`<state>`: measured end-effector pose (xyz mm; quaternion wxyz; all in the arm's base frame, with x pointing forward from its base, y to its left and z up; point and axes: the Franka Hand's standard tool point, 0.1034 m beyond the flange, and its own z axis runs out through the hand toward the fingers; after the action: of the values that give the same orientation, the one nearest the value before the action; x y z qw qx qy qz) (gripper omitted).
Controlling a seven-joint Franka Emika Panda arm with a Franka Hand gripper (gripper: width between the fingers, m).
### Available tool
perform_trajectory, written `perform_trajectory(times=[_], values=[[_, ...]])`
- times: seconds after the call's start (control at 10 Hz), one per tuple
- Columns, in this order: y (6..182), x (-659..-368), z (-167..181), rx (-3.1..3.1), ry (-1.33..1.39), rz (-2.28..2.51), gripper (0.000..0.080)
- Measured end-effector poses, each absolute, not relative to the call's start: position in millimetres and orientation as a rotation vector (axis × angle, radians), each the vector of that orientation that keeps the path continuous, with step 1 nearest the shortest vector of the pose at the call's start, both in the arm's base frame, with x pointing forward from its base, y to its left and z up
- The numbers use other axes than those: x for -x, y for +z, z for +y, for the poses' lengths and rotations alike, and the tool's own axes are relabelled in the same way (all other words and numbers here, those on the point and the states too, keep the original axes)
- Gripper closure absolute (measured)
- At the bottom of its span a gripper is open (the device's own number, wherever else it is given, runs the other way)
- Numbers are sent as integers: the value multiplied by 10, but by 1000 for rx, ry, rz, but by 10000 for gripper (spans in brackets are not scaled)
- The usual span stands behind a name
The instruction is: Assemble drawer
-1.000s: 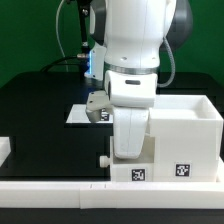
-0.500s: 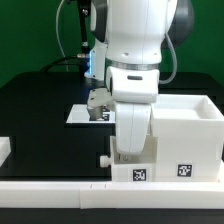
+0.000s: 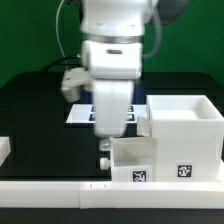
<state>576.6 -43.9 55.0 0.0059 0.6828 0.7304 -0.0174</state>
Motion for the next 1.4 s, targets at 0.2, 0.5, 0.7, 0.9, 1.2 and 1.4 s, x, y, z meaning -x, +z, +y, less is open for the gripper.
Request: perform_trajectory(times=[0.2, 0.5, 0.7, 0.9, 1.2, 1.4], values=[[458, -5771, -712, -2147, 11, 2342, 151], [322, -5642, -795, -2274, 97, 2357, 151], [242, -5597, -502, -2317, 148, 2338, 151], [222, -5572, -239, -2366, 167, 2299, 151], [250, -5569, 141, -2432, 191, 2250, 151], [204, -5518, 165, -2443, 200, 2225, 151]])
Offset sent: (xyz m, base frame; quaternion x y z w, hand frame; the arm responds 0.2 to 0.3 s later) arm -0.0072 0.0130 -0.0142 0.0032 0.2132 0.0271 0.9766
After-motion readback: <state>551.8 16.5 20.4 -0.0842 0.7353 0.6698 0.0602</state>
